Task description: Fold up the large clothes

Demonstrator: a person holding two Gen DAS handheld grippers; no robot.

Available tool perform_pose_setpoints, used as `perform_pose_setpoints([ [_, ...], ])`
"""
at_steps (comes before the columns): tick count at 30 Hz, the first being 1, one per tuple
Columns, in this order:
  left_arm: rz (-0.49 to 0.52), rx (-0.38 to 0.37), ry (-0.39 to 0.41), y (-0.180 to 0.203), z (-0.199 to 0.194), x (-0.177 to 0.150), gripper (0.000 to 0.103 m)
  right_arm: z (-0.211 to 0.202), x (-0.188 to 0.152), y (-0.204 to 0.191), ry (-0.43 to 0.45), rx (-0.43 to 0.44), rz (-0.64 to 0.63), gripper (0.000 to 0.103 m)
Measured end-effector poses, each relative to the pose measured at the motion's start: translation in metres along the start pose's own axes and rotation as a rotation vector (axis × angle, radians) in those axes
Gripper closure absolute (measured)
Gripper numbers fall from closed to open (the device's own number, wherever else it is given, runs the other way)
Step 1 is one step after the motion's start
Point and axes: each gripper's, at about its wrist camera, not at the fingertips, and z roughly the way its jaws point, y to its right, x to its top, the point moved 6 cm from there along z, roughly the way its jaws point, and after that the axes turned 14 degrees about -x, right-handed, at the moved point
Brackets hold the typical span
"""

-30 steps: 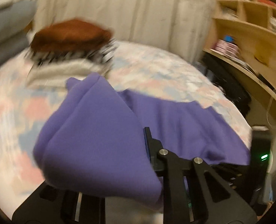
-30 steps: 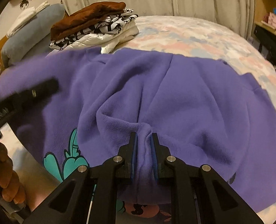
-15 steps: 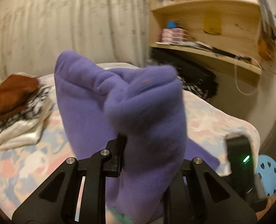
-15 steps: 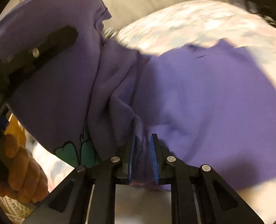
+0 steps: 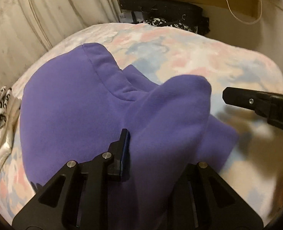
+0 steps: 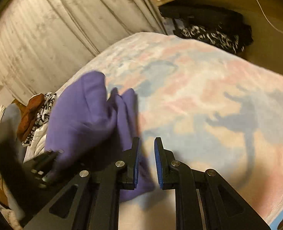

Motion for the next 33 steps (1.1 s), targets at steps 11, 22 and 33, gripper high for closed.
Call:
perform_pose_setpoints([
  [11,0.02,-0.078,0.056,0.008,-0.021,0.015,0.047,0.017,-0.006,0.022,-0.017,0.019,-0.014,0.088],
  [22,0.003,-0.15,0.114,0.026,-0.101,0.003,0.041,-0.037,0.007,-0.005,0.059,0.001,-0.126,0.081],
  [33,-0.295,-0.084,0.218,-0.08,-0.175,0.004,0.041,-0.078,0.035,-0.034,0.086,0.052,-0.255,0.064],
])
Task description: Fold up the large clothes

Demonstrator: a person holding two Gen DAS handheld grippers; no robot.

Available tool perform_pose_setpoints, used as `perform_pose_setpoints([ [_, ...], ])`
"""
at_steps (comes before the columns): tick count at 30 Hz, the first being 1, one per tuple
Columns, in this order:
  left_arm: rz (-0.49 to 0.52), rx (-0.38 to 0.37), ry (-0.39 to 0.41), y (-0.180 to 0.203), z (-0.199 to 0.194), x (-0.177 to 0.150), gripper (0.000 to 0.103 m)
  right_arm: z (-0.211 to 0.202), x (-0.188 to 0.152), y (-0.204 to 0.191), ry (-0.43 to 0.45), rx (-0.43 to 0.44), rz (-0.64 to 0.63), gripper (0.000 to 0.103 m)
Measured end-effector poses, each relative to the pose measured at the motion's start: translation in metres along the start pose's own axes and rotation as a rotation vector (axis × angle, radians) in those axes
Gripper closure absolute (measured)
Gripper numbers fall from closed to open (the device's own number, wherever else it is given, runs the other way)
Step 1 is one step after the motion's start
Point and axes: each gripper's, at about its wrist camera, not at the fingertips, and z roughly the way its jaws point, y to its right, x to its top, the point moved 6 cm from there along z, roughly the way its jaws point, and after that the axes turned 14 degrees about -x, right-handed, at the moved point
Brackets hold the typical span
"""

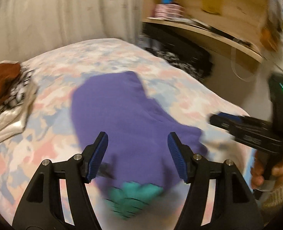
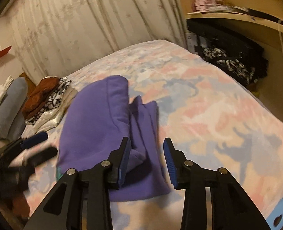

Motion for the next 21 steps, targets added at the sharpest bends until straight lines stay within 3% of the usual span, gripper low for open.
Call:
perform_pose_setpoints([
  [5,-0.103,0.034,-0.053,-0.065,0.01,0.004,0.042,0.021,0.026,-0.025,-0.105,0.174,-0.055,0.043],
  [10,-0.175,-0.013,-0.12,-0.105,0.042,-0.002,0.043,0.081,0.031,-0.045,-0.3,0.301,-0.086,0.042],
  [14,-0.203,-0.099,-0.115,-0.116,0.057,-0.003,0.042,0.118,0.026,-0.057,-0.425,0.434,-0.082,0.042],
  [18,-0.21,-0.133,-0.126,-0.121,0.076,-0.002,0.042,0.148,0.012,-0.063,-0.497,0.457,-0.103,0.042],
  [19,-0.213,-0.13,-0.126,-0.122,0.079,-0.001,0.042,0.151,0.012,-0.06,-0.497,0.47,-0.071,0.043],
  [20,-0.216,-0.131,-0.125,-0.123,0.081,0.0,0.042,0.15,0.014,-0.055,-0.488,0.471,-0.049,0.052],
  [21,-0.218,-0.128,-0.126,-0.122,0.083,0.001,0.042,0.149,0.015,-0.05,-0.469,0.455,-0.04,0.078],
])
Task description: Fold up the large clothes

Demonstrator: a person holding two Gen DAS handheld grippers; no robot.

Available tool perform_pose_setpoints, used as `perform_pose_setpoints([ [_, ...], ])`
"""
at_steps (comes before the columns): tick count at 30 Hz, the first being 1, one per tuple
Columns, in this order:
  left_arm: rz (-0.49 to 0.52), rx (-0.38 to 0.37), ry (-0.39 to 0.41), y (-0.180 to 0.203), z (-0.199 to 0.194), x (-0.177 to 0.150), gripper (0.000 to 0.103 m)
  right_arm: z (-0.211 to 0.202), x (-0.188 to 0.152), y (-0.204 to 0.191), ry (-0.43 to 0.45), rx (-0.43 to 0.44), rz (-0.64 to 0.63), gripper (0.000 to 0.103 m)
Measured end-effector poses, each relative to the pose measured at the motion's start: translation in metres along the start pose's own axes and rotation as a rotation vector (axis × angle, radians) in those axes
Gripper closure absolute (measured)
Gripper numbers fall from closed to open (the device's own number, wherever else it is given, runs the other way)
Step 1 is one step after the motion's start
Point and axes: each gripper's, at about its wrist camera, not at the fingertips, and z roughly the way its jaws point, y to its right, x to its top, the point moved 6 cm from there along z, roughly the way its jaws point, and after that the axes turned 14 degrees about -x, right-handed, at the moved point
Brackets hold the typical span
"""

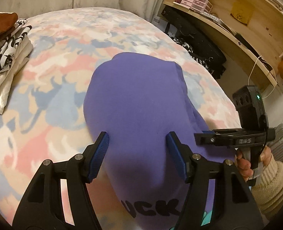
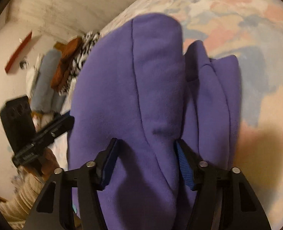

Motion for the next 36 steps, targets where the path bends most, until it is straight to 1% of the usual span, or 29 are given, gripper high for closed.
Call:
perform_pose_setpoints([
  [2,0.011,0.012,-0.007,0.004,0.003,0.001,0.042,-0.02,-0.005,0.002,0.062,-0.018,-0.014,0.088],
  [3,0.019,0.021,-0.01,0.007,0.004,0.002,0.042,-0.035,-0.009,0.002,0.107,-0.045,-0.03,0.09],
  [4,0.036,0.038,-0.015,0.011,0.005,0.002,0.042,-0.045,-0.011,0.002,0.141,-0.063,-0.041,0.091],
  [5,0.053,0.052,-0.019,0.016,0.008,0.002,0.043,-0.065,-0.015,0.002,0.194,-0.086,-0.047,0.092],
  [7,0.088,0.068,-0.027,0.029,0.013,0.003,0.043,-0.098,-0.022,0.002,0.268,-0.107,-0.032,0.092],
  [9,0.137,0.096,-0.035,0.045,0.02,0.003,0.043,-0.122,-0.032,0.002,0.312,-0.15,-0.028,0.092],
  [10,0.17,0.129,-0.043,0.055,0.026,0.003,0.043,-0.13,-0.038,0.003,0.321,-0.191,-0.029,0.092],
  [11,0.2,0.174,-0.052,0.062,0.033,0.002,0.042,-0.133,-0.045,0.006,0.32,-0.236,-0.029,0.092],
  [12,0.215,0.202,-0.058,0.067,0.038,0.001,0.042,-0.132,-0.049,0.009,0.313,-0.265,-0.03,0.092],
  [14,0.254,0.294,-0.079,0.075,0.056,-0.002,0.041,-0.113,-0.056,0.023,0.257,-0.324,-0.007,0.092],
  [16,0.304,0.353,-0.068,0.082,0.069,-0.004,0.04,-0.087,-0.061,0.04,0.19,-0.338,0.039,0.092],
  [17,0.345,0.39,-0.059,0.086,0.076,-0.006,0.04,-0.077,-0.061,0.048,0.172,-0.338,0.057,0.092],
  [19,0.365,0.431,-0.052,0.086,0.085,-0.009,0.04,-0.066,-0.061,0.054,0.163,-0.338,0.088,0.091],
  [21,0.357,0.427,-0.038,0.085,0.085,-0.009,0.04,-0.069,-0.061,0.055,0.167,-0.343,0.099,0.09],
  [24,0.359,0.411,-0.023,0.082,0.083,-0.01,0.039,-0.081,-0.069,0.052,0.177,-0.371,0.071,0.09],
  [26,0.359,0.409,-0.008,0.08,0.08,-0.01,0.039,-0.081,-0.072,0.045,0.176,-0.378,0.07,0.09],
  [29,0.351,0.408,0.014,0.081,0.071,-0.011,0.037,-0.086,-0.077,0.039,0.17,-0.391,0.081,0.087],
  [31,0.336,0.406,0.011,0.083,0.062,-0.011,0.037,-0.081,-0.071,0.028,0.169,-0.416,0.077,0.083],
  [33,0.31,0.385,0.004,0.085,0.051,-0.01,0.037,-0.091,-0.074,0.016,0.176,-0.453,0.055,0.071],
  [35,0.285,0.355,0.005,0.091,0.036,-0.011,0.037,-0.105,-0.077,-0.001,0.207,-0.513,0.021,0.063],
  [36,0.273,0.351,0.012,0.093,0.027,-0.013,0.037,-0.116,-0.08,-0.008,0.227,-0.538,0.001,0.062],
])
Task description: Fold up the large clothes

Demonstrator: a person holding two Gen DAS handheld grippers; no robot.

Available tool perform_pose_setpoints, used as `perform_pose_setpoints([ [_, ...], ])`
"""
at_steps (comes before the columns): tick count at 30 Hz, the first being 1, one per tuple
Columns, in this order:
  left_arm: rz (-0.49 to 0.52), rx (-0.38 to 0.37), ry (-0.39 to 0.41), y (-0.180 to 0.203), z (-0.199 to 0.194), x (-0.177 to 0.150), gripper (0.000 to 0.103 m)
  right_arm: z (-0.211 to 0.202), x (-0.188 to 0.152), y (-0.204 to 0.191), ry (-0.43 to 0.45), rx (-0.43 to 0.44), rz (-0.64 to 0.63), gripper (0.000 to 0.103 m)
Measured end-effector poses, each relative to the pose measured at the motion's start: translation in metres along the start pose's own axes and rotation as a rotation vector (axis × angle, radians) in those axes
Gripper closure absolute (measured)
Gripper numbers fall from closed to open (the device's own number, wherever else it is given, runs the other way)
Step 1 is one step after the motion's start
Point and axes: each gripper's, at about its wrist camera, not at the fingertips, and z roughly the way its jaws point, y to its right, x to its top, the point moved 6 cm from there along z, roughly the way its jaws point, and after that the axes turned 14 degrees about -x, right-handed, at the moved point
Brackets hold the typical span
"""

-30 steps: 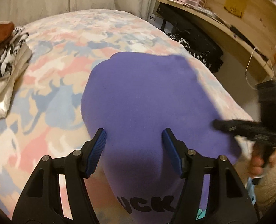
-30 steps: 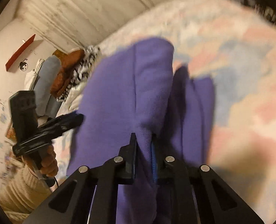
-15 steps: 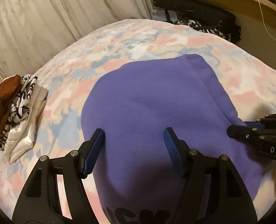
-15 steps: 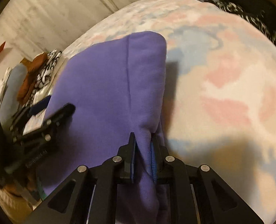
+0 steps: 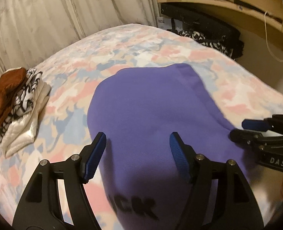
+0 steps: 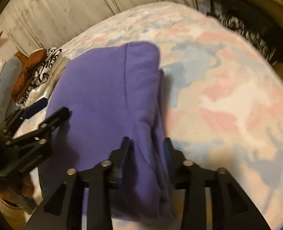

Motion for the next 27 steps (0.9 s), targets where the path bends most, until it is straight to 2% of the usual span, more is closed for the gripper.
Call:
perform_pose_setpoints([
  [5,-0.056,0.007,0.0,-0.002,-0.044,-0.026,0.037,-0.061,-0.004,-0.016,0.097,-0.009,-0.062,0.062],
  [9,-0.17,-0.025,-0.03,-0.009,-0.061,-0.061,0.037,-0.093,-0.021,-0.037,0.125,0.022,-0.136,0.062],
  [11,-0.214,-0.053,-0.059,-0.01,-0.058,-0.076,0.038,-0.095,-0.034,-0.043,0.11,0.003,-0.176,0.062],
  [13,-0.226,-0.06,-0.061,-0.011,-0.055,-0.086,0.038,-0.085,-0.05,-0.045,0.061,-0.06,-0.219,0.062],
  [15,-0.236,-0.08,-0.058,-0.009,-0.05,-0.093,0.038,-0.071,-0.068,-0.042,-0.001,-0.057,-0.224,0.069],
  [18,-0.26,-0.116,-0.07,-0.009,-0.042,-0.102,0.037,-0.072,-0.09,-0.042,0.009,-0.067,-0.223,0.069],
  [22,-0.262,-0.11,-0.059,-0.011,-0.044,-0.102,0.037,-0.088,-0.099,-0.049,0.025,-0.096,-0.225,0.069],
  [27,-0.27,-0.104,-0.063,-0.015,-0.047,-0.097,0.036,-0.1,-0.102,-0.052,0.019,-0.092,-0.214,0.069],
])
